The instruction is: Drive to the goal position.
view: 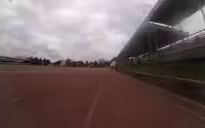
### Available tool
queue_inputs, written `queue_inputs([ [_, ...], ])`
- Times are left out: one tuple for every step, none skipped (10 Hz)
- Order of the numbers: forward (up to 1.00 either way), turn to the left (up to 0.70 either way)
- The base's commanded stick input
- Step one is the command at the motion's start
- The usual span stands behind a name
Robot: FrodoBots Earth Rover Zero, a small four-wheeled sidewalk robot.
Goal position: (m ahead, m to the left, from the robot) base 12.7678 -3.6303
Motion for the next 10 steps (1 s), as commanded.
queue_inputs([
  [0.85, 0.0],
  [0.85, 0.0],
  [0.85, 0.0],
  [0.85, 0.0],
  [0.85, 0.0],
  [0.85, 0.0],
  [0.85, 0.0],
  [0.85, 0.0],
  [0.85, 0.0],
  [0.85, 0.0],
])
